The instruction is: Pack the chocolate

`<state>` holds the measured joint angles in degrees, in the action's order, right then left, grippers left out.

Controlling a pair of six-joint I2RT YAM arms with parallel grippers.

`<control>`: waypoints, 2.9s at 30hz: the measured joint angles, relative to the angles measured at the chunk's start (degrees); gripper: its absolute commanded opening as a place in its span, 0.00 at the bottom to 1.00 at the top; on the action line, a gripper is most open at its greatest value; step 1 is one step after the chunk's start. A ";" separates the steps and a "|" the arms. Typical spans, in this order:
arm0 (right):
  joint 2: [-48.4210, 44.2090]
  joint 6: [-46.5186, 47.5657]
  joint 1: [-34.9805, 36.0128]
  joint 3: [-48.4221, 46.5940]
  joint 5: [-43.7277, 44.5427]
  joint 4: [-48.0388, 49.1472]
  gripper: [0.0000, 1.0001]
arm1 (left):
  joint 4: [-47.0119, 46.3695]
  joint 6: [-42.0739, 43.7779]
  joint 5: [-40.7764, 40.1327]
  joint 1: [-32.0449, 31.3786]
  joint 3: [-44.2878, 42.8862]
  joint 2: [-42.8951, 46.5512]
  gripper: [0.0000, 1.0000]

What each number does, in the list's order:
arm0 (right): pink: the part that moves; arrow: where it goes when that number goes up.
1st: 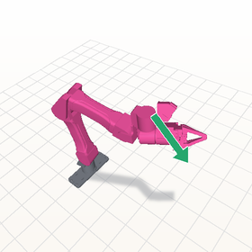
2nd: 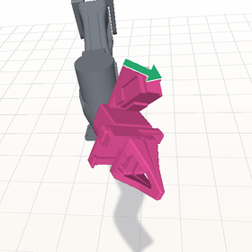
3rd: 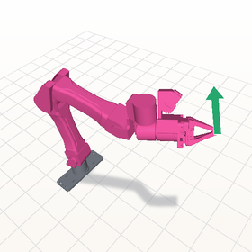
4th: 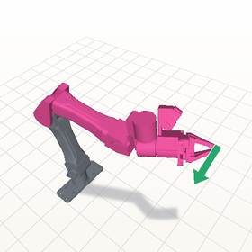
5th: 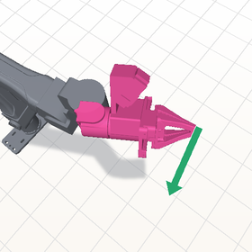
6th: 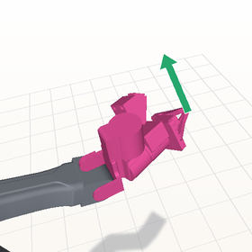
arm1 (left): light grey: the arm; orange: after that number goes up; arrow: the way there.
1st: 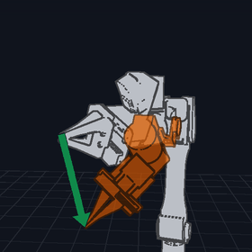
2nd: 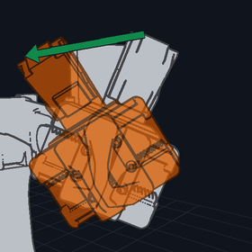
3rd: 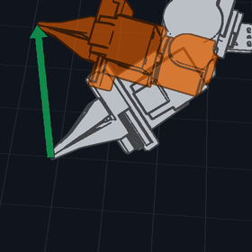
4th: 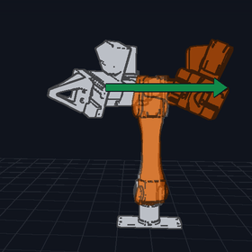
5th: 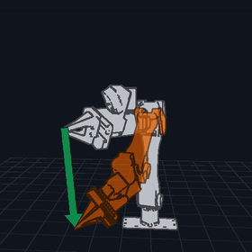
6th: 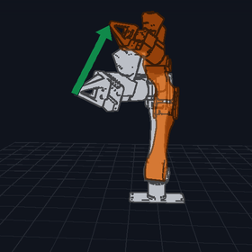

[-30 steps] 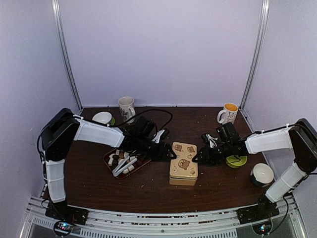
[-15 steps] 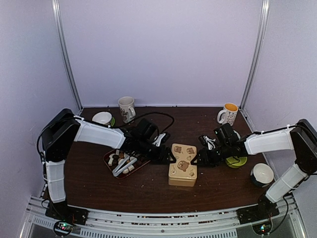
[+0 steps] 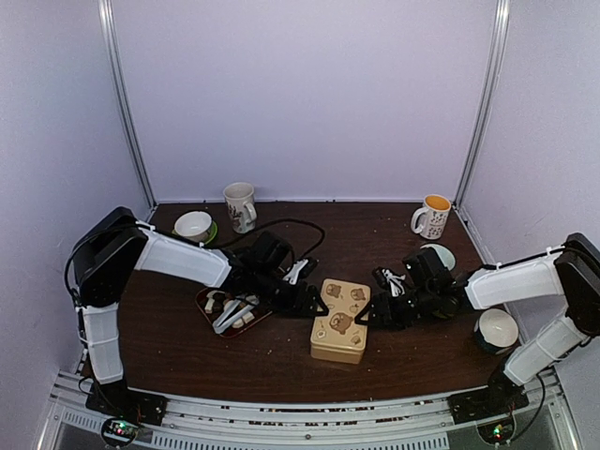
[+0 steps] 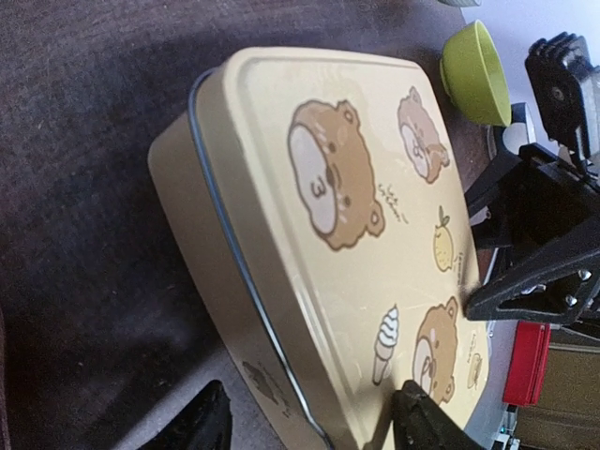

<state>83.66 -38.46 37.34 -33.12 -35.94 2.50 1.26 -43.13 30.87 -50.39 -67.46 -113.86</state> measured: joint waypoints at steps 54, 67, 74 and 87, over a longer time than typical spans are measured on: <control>-1.11 -3.65 -0.90 -4.07 16.61 -2.38 0.66 | 3.02 8.98 0.68 6.21 -14.27 -8.48 0.72; 4.74 -6.16 -0.96 -3.69 10.38 4.20 0.47 | 1.79 7.08 2.97 6.01 -15.34 -11.69 0.50; 5.01 -6.78 -0.94 -1.81 8.79 7.82 0.48 | -2.95 4.22 1.53 4.76 -9.14 -8.44 0.50; 10.67 -1.03 1.84 -9.25 5.77 3.54 0.53 | -8.26 -2.36 -5.01 1.77 8.46 3.98 0.51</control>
<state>94.32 -39.48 39.18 -42.37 -30.17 6.04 -7.01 -45.50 25.87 -48.62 -59.00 -109.89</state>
